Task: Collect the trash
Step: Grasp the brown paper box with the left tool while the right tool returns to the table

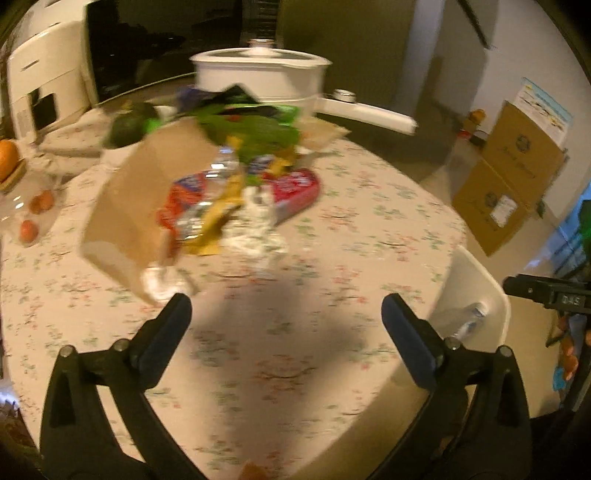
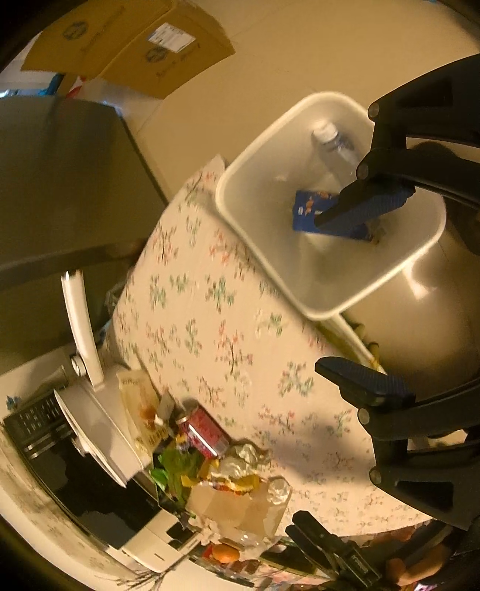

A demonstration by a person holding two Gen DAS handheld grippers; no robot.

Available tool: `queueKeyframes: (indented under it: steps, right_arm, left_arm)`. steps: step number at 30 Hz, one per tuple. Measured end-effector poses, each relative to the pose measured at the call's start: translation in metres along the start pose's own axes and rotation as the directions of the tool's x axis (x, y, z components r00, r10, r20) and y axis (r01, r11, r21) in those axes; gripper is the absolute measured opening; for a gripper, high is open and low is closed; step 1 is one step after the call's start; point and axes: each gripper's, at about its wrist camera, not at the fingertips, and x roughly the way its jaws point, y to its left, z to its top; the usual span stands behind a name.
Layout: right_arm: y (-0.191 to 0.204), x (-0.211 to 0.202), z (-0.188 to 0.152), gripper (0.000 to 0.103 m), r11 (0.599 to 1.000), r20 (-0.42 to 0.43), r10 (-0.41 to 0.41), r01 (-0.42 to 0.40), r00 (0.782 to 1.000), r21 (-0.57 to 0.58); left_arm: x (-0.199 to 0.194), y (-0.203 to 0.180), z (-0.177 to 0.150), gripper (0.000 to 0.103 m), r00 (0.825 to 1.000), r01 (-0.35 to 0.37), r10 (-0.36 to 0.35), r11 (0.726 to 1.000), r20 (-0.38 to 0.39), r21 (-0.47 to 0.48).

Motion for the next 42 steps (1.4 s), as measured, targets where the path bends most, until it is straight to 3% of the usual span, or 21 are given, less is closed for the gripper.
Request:
queueKeyframes:
  steps: [11, 19, 22, 25, 27, 29, 32, 42]
  right_arm:
    - [0.063, 0.021, 0.021, 0.078, 0.994, 0.007, -0.002, 0.003, 1.000, -0.110]
    - [0.087, 0.035, 0.032, 0.079, 0.991, 0.005, 0.005, -0.005, 1.000, -0.131]
    - [0.089, 0.040, 0.034, 0.079, 0.992, 0.000, 0.012, -0.012, 1.000, -0.123]
    - [0.088, 0.042, 0.034, 0.079, 0.993, -0.004, 0.006, -0.006, 1.000, -0.120]
    - [0.086, 0.044, 0.033, 0.079, 0.993, -0.007, -0.003, 0.002, 1.000, -0.119]
    - [0.083, 0.046, 0.033, 0.079, 0.993, -0.010, -0.014, 0.013, 1.000, -0.116]
    - [0.080, 0.048, 0.031, 0.079, 0.993, -0.010, -0.029, 0.027, 1.000, -0.111]
    - [0.103, 0.052, 0.029, 0.079, 0.990, -0.009, -0.021, 0.019, 1.000, -0.141]
  left_arm:
    - [0.011, 0.079, 0.005, 0.102, 0.994, -0.112, 0.111, 0.989, -0.017, -0.095]
    - [0.024, 0.118, 0.015, 0.099, 0.997, -0.067, 0.074, 0.966, 0.018, -0.251]
    - [0.032, 0.129, 0.017, 0.082, 0.998, -0.040, 0.050, 0.948, 0.024, -0.315]
    - [0.039, 0.141, 0.016, 0.057, 1.000, 0.012, 0.001, 0.920, 0.031, -0.392]
    - [0.043, 0.143, 0.014, 0.030, 0.999, 0.032, -0.021, 0.907, 0.030, -0.420]
    - [0.045, 0.138, 0.014, 0.009, 1.000, 0.025, -0.017, 0.915, 0.022, -0.403]
    - [0.038, 0.128, 0.017, 0.003, 0.999, 0.019, -0.007, 0.932, 0.035, -0.361]
    - [-0.024, 0.129, 0.013, 0.002, 0.993, 0.062, -0.028, 0.949, 0.111, -0.310]
